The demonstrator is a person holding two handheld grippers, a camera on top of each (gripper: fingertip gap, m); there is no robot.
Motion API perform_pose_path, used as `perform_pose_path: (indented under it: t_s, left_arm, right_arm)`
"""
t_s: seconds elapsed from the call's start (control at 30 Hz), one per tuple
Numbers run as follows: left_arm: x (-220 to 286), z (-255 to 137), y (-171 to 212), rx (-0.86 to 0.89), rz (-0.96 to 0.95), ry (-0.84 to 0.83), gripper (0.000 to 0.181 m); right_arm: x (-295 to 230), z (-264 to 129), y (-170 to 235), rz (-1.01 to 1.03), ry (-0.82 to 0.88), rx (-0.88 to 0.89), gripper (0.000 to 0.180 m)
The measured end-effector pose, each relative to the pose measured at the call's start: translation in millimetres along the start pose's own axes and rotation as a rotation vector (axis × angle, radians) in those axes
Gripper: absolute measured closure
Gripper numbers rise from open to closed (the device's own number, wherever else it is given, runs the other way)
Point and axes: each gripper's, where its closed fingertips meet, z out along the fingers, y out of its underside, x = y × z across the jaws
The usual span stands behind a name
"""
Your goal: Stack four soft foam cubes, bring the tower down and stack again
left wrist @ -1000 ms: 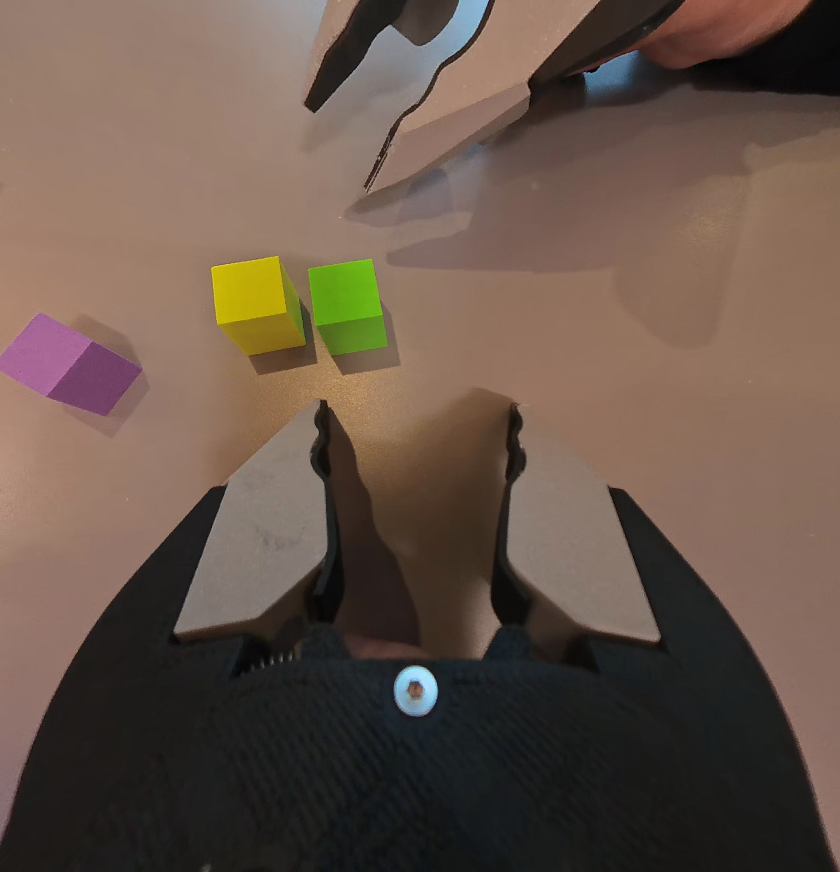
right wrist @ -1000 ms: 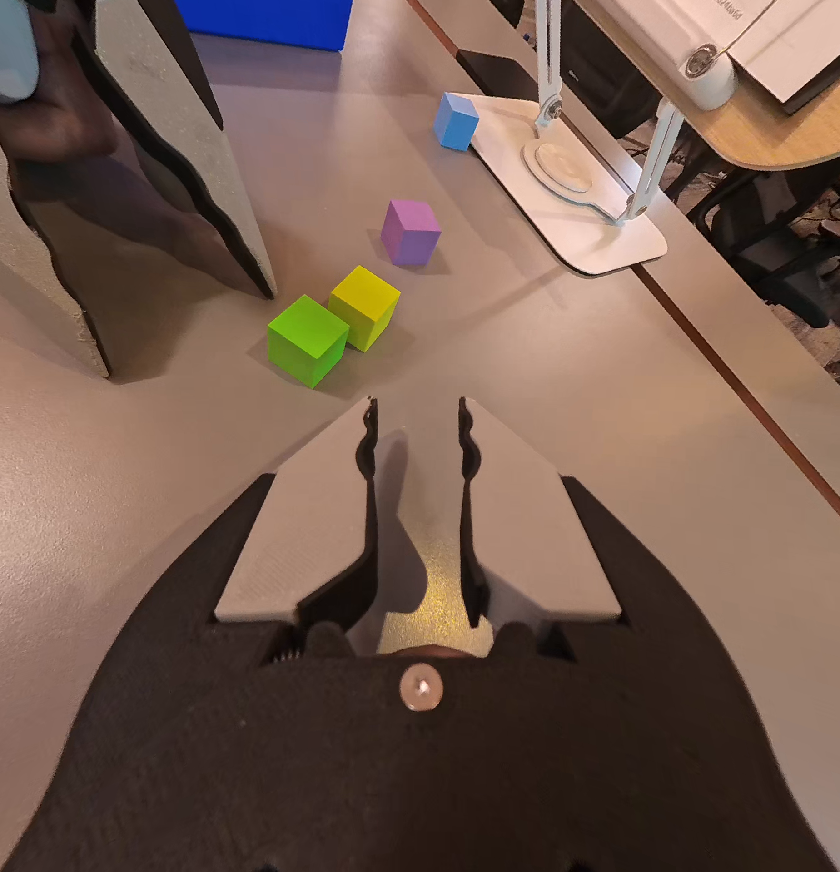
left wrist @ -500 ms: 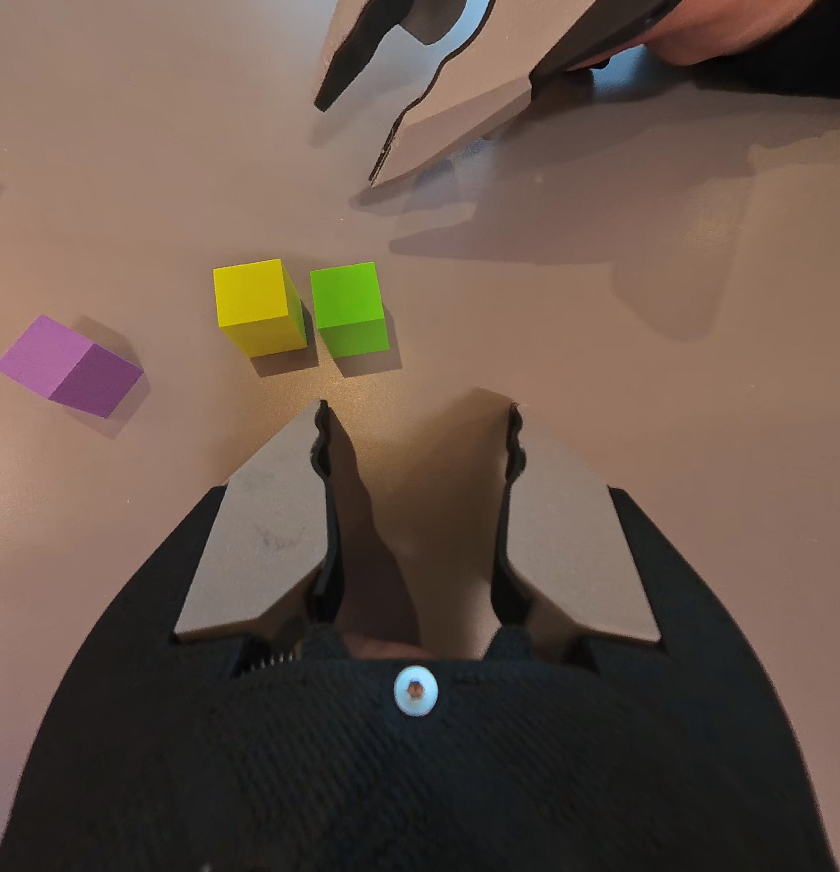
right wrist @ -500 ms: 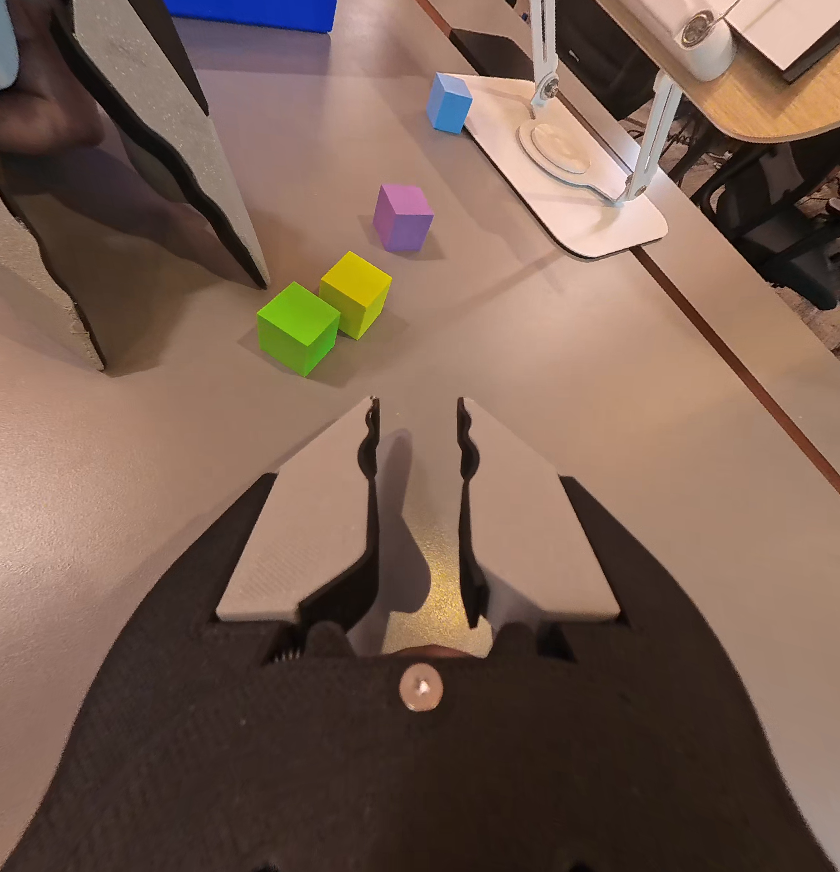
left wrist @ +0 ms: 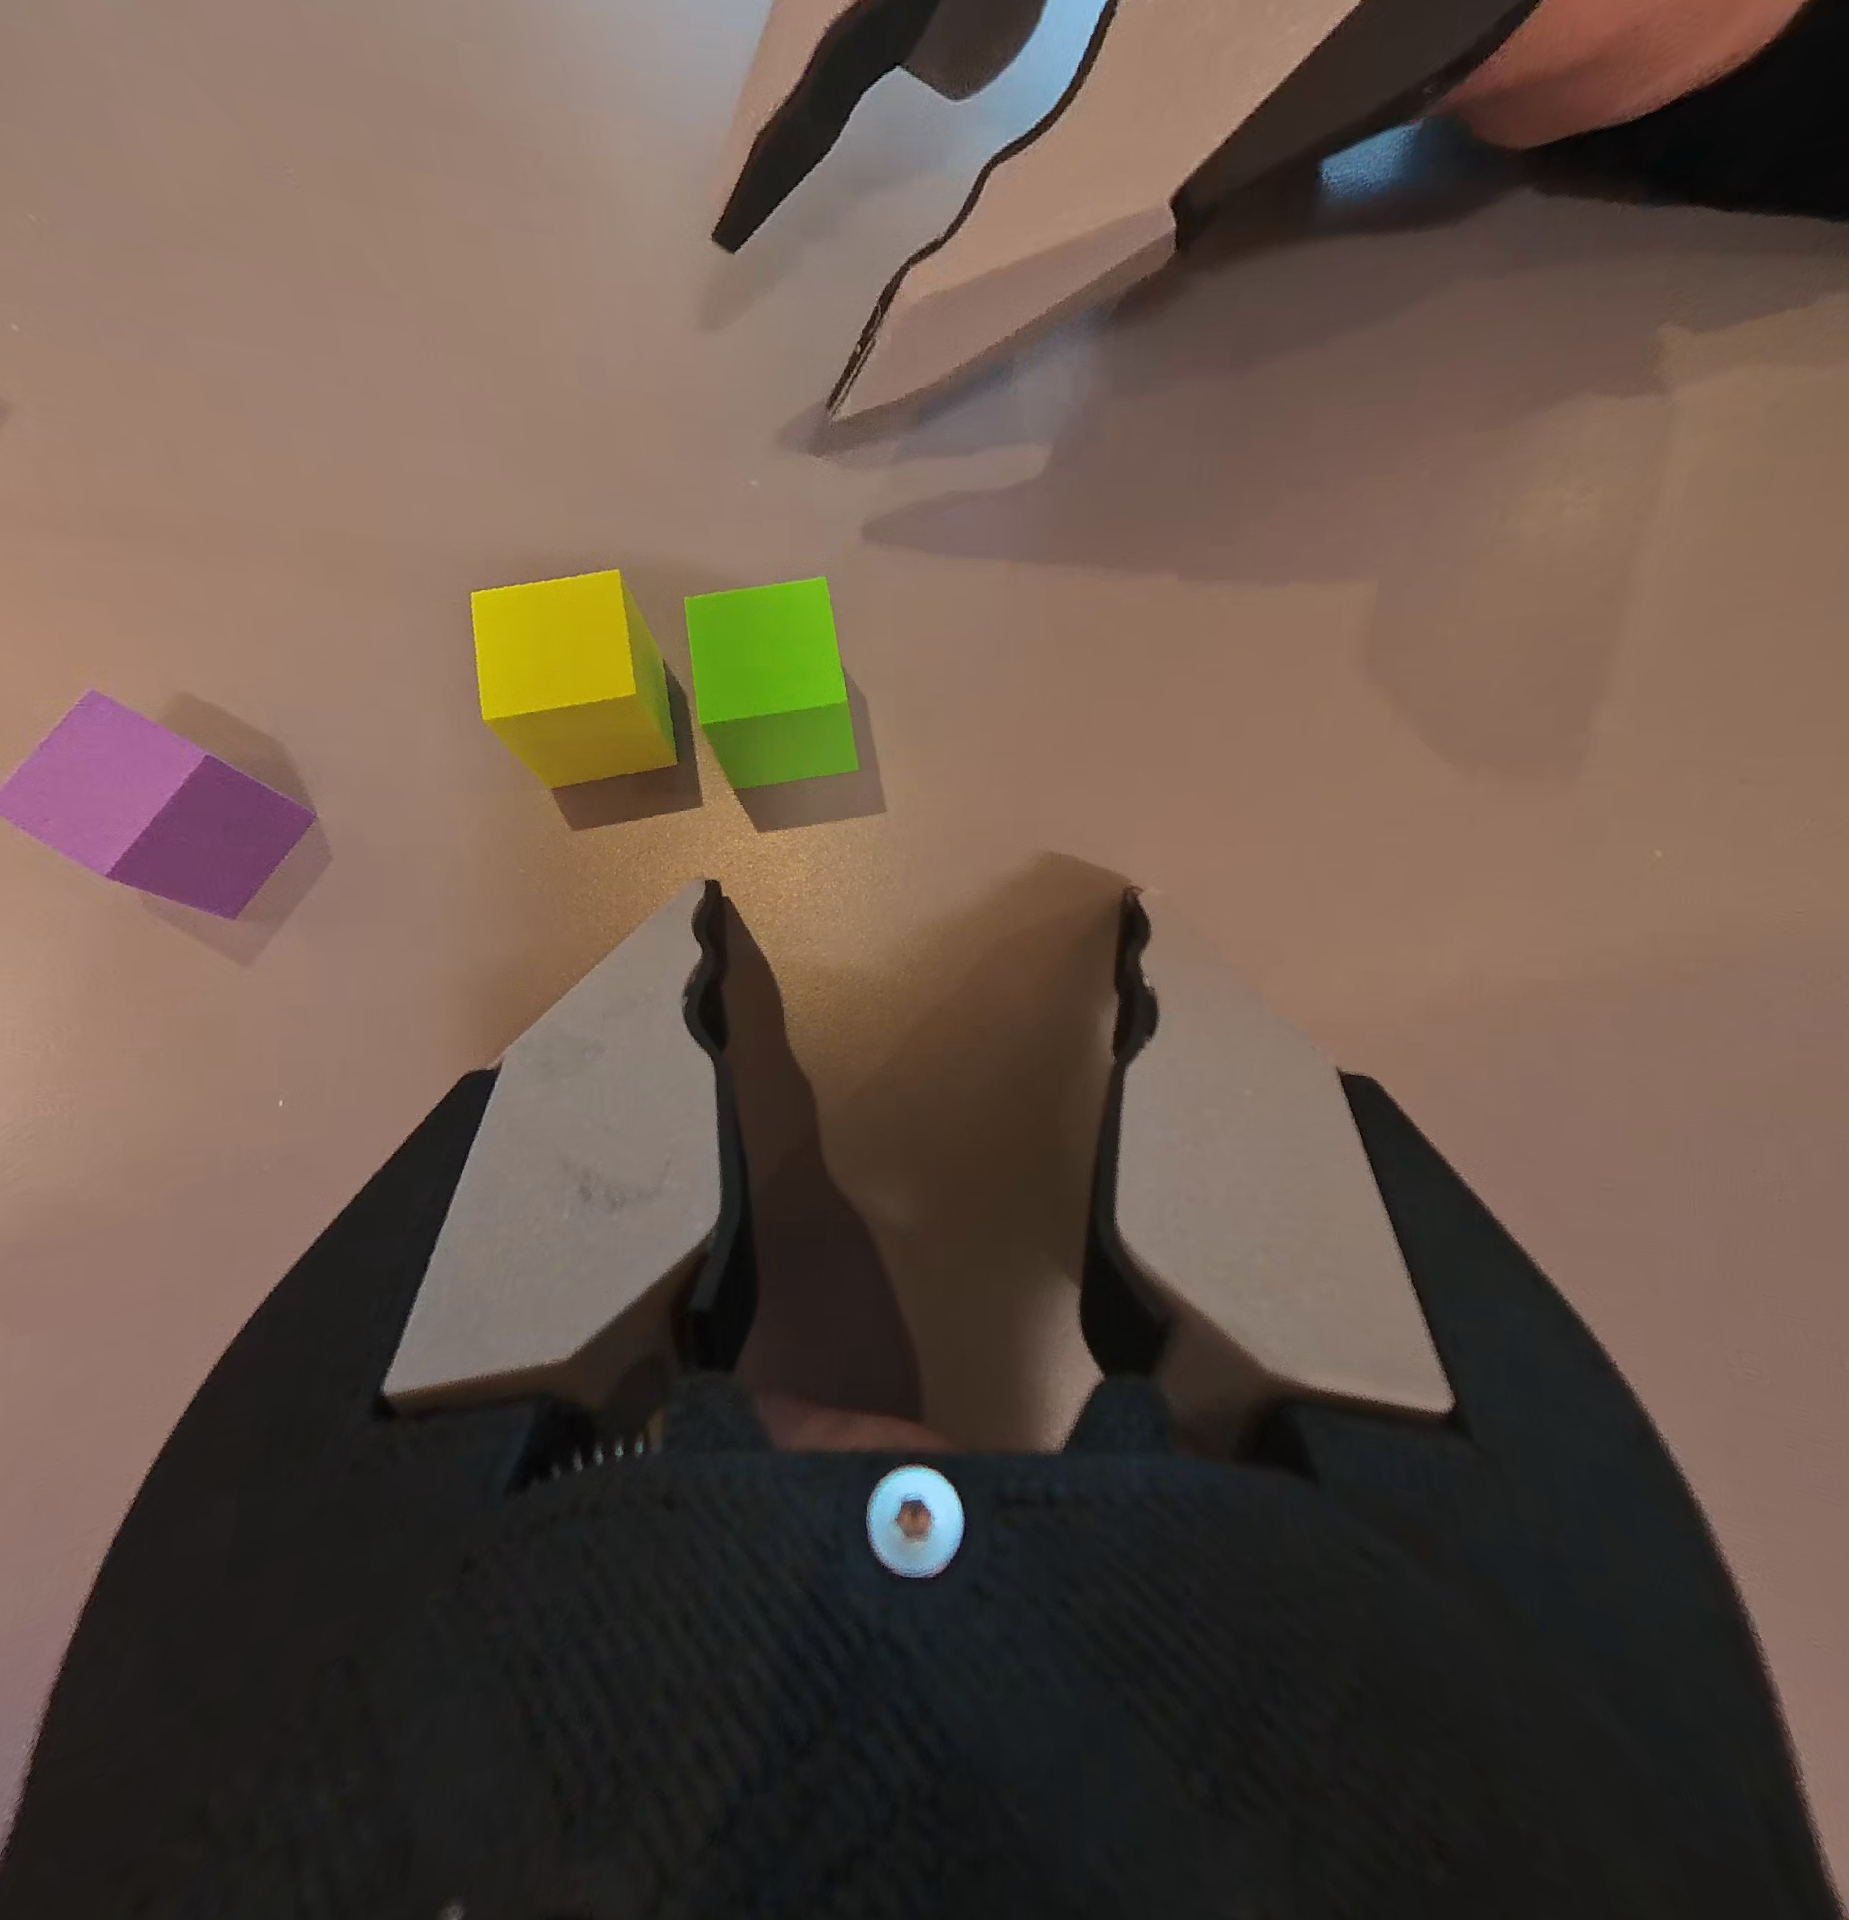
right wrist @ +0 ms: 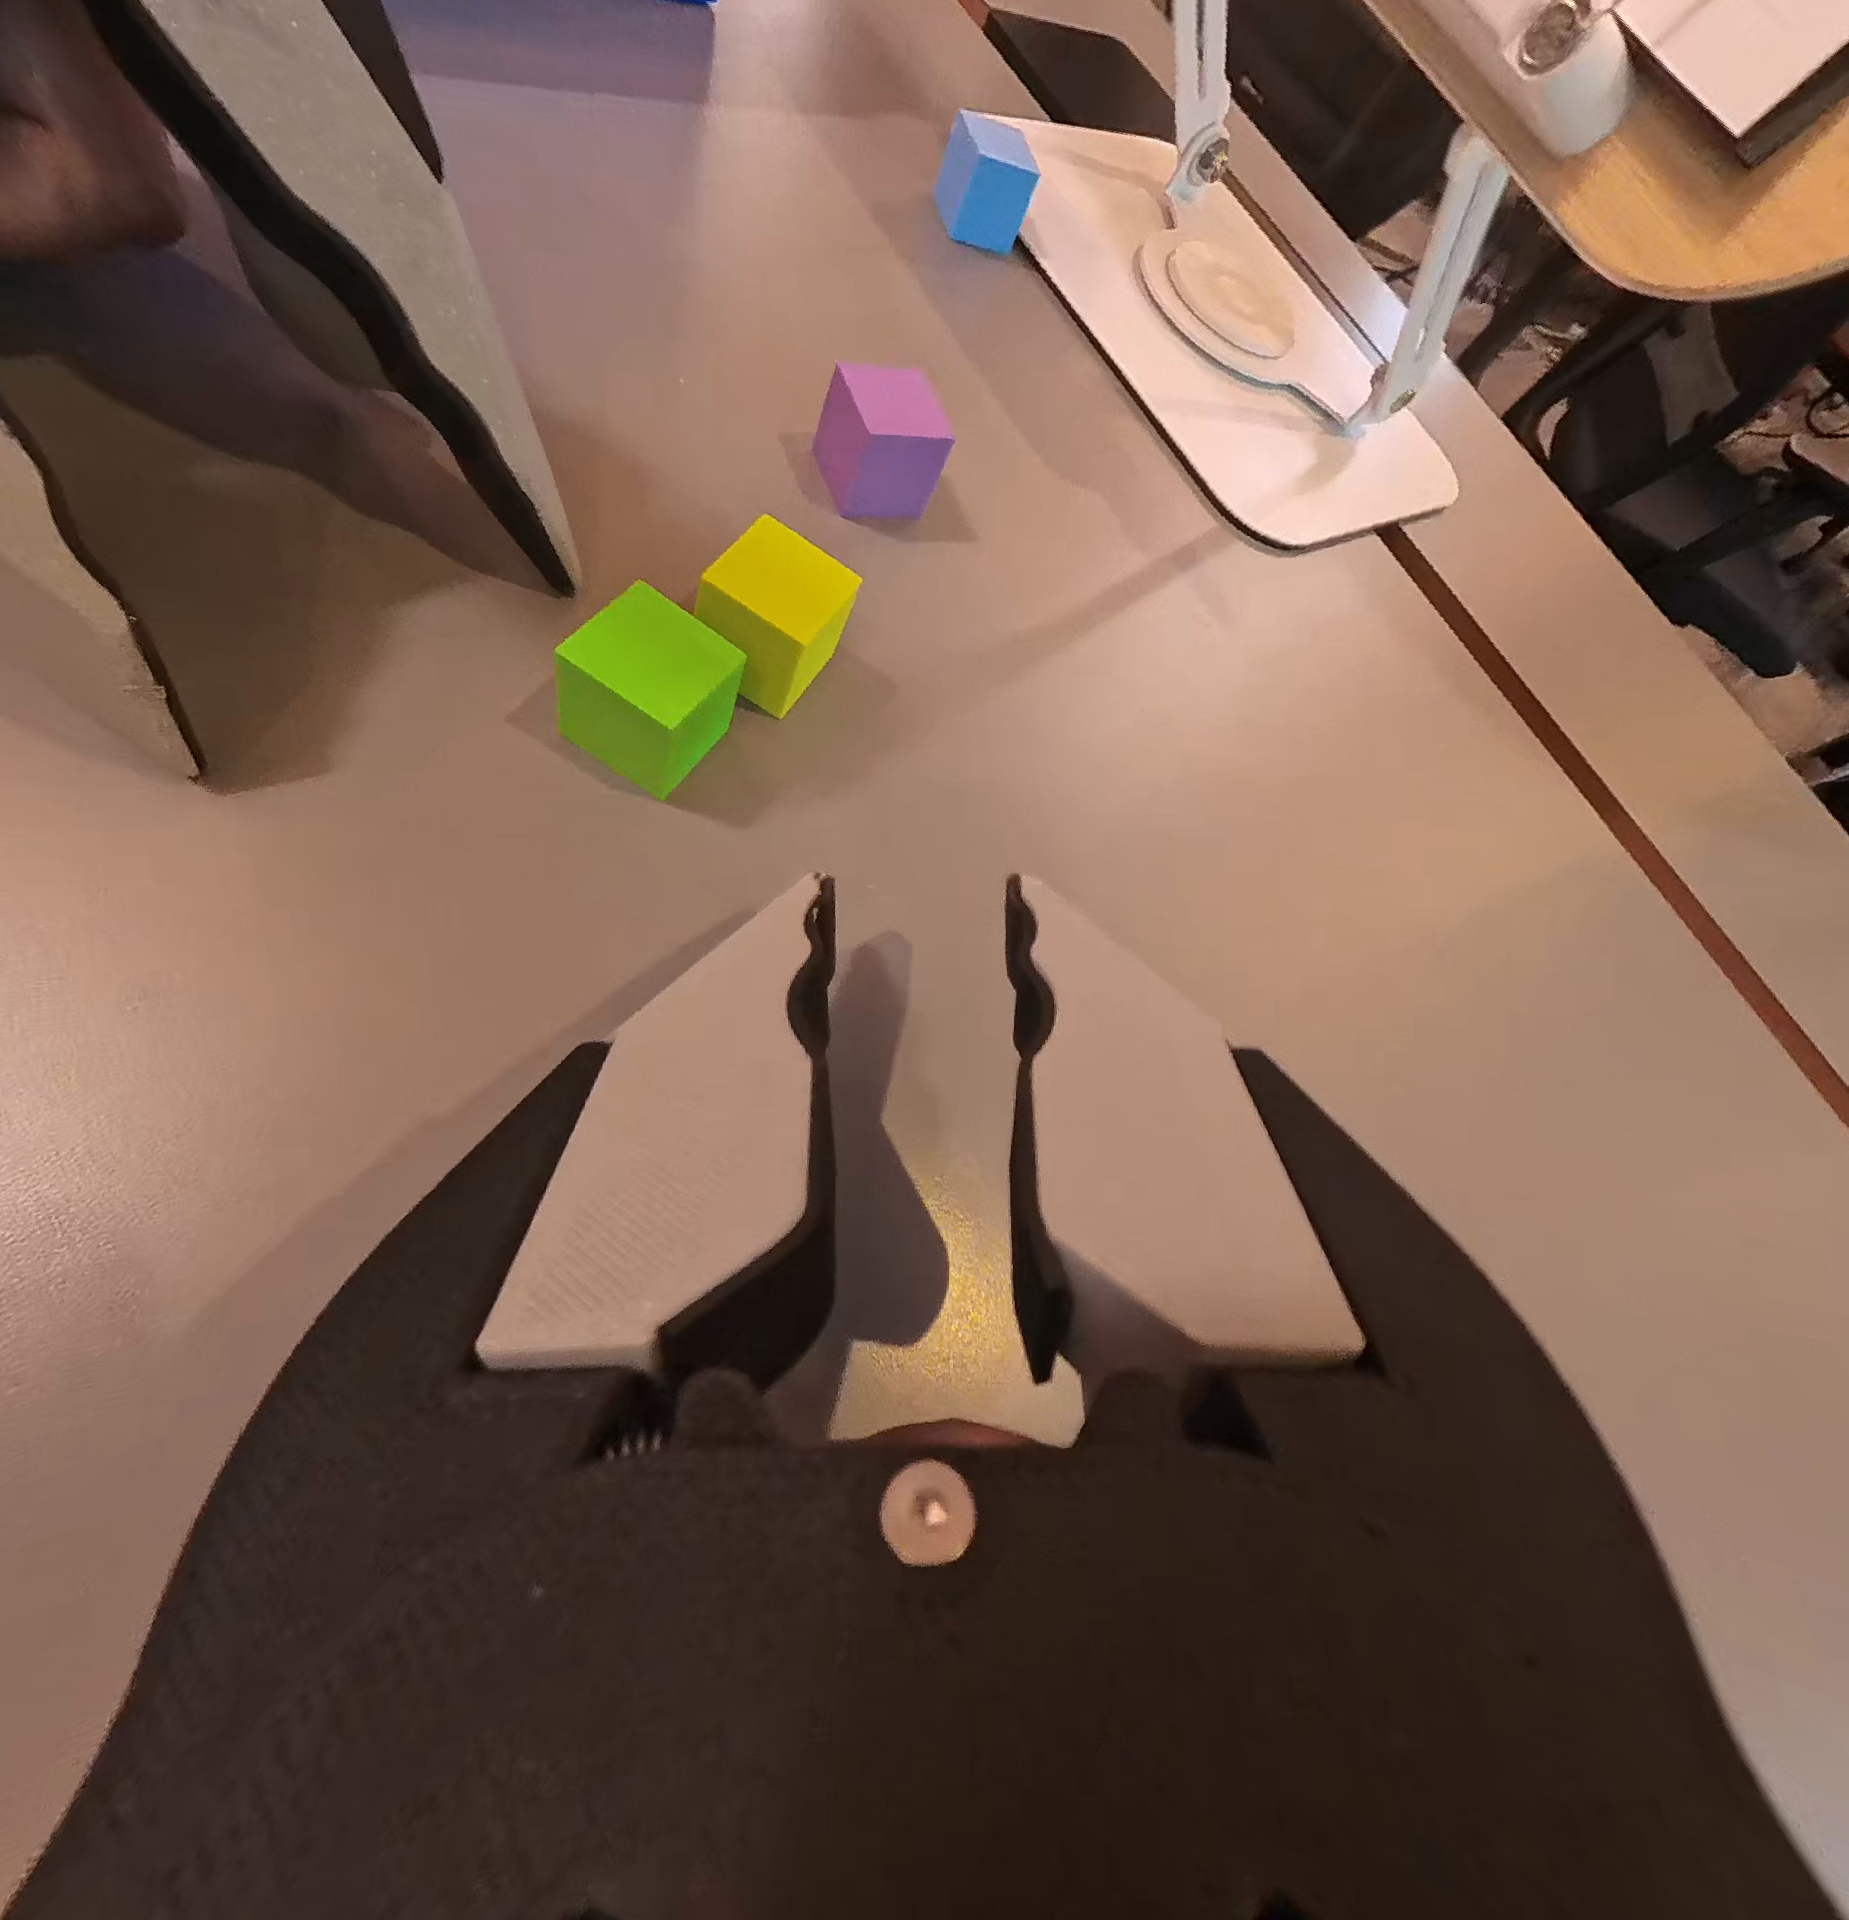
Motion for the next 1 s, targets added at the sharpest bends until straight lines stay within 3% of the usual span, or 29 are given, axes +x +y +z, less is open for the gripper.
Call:
perform_pose_path:
  t_s: [0.7,0.8,1.0]
  left_arm:
    - [-8,-1,0,0.002,-0.017,-0.027,0.111]
    - [-42,-9,6,0.008,-0.126,-0.143,0.128]
    - [-113,-35,25,0.061,-0.476,-0.39,0.137]
  right_arm:
    - [1,-2,4,0.022,-0.031,-0.003,0.156]
    - [1,-3,4,0.019,-0.028,-0.004,0.156]
    - [3,-4,4,0.03,-0.029,0.002,0.156]
